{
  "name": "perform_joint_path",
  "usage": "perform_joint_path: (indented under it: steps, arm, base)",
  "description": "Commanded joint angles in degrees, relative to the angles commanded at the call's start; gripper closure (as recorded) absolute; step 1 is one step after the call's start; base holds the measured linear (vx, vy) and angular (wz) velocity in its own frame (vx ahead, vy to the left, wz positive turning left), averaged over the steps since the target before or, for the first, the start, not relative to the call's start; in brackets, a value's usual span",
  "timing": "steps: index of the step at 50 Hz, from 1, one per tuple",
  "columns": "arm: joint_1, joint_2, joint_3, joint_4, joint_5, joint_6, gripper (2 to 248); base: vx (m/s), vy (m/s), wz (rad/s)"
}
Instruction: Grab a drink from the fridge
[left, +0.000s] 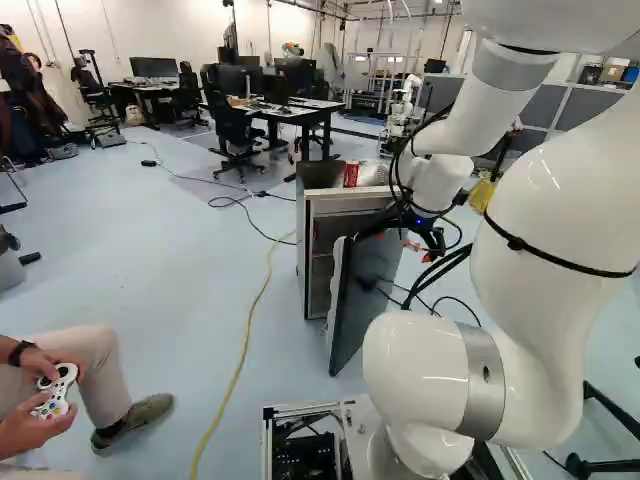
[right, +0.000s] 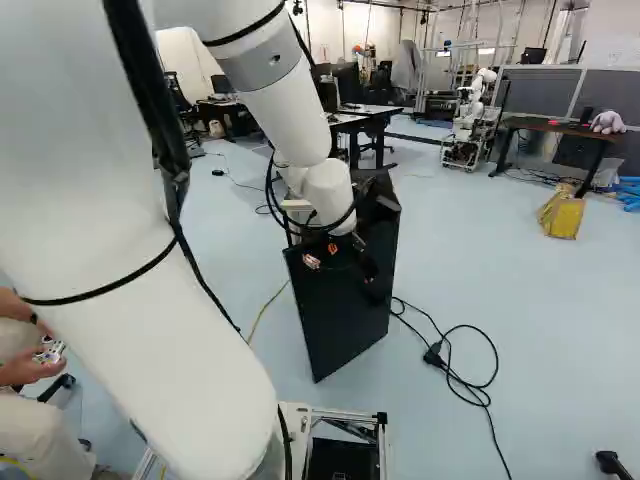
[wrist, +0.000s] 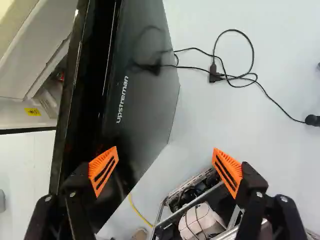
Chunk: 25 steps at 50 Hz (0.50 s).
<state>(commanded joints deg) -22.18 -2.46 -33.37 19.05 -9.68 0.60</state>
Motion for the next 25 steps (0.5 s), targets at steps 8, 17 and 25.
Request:
perform_joint_path:
  steps: [8,17,25]
  arm:
    - [1.5,-0.1,-0.1,0.0,0.0,0.0,3]
    - [3.2,-0.4,-0.4,0.0,0.0,0.0,3]
    - [4.7,-0.7,-0.7,0.0,0.0,0.0,3]
  base:
    - [0.0,0.0,0.0]
    - [0.0,0.0,0.0]
    - [0.0,0.0,0.0]
